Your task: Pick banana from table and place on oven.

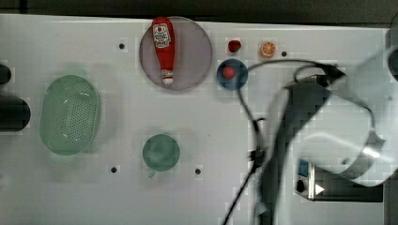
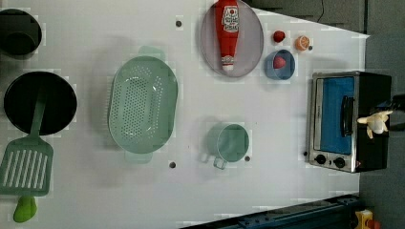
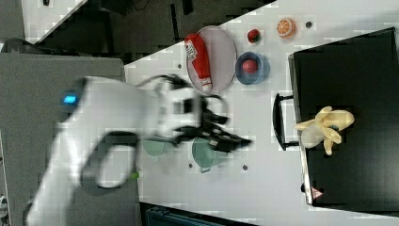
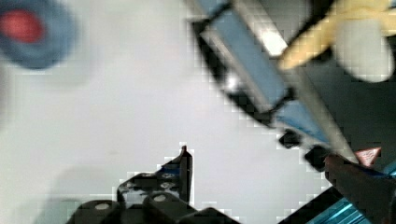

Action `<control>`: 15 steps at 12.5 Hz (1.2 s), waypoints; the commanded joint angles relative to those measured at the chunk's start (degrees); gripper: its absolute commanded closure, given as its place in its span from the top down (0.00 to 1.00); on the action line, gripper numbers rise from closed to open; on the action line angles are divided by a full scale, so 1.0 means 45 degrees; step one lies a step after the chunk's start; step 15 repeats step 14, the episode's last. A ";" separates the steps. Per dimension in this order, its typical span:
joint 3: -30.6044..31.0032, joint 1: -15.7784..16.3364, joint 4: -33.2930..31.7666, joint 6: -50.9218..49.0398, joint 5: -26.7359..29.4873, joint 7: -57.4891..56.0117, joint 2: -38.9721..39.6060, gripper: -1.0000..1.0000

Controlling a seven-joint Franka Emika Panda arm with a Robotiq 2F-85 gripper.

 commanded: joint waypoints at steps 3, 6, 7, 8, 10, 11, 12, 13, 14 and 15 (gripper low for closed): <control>0.3175 0.1697 0.0902 -0.0084 0.0027 0.6414 -0.2522 1.00; 0.3721 0.1712 0.0811 -0.1117 0.0043 0.7284 -0.2948 1.00; 0.3714 0.1710 0.0812 -0.1439 0.0045 0.7273 -0.3008 1.00; 0.3718 0.1710 0.0811 -0.1481 0.0045 0.7273 -0.3015 1.00; 0.3717 0.1710 0.0809 -0.1458 0.0044 0.7273 -0.2950 1.00; 0.3717 0.1709 0.0808 -0.1459 0.0044 0.7272 -0.2919 1.00; 0.3717 0.1710 0.0806 -0.1459 0.0044 0.7273 -0.2892 1.00; 0.3717 0.1709 0.0805 -0.1459 0.0044 0.7273 -0.2869 1.00; 0.3717 0.1709 0.0804 -0.1459 0.0044 0.7273 -0.2844 1.00; 0.3717 0.1709 0.0804 -0.1459 0.0044 0.7273 -0.2844 1.00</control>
